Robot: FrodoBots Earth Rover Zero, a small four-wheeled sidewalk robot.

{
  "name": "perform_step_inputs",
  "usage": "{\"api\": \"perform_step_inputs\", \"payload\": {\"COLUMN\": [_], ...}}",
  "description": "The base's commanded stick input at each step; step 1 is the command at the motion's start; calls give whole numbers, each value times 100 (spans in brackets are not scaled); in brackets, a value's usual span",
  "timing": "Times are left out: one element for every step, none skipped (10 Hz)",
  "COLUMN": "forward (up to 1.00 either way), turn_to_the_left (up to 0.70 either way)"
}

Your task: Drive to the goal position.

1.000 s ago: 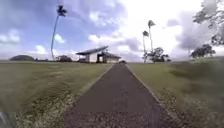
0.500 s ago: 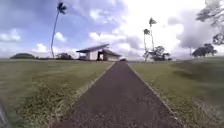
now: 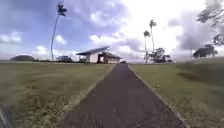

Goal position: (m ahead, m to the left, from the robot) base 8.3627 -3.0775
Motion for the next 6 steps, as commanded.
{"api": "perform_step_inputs", "payload": {"forward": [85,85,85,85,85,85], "turn_to_the_left": [0,0,0,0,0,0]}}
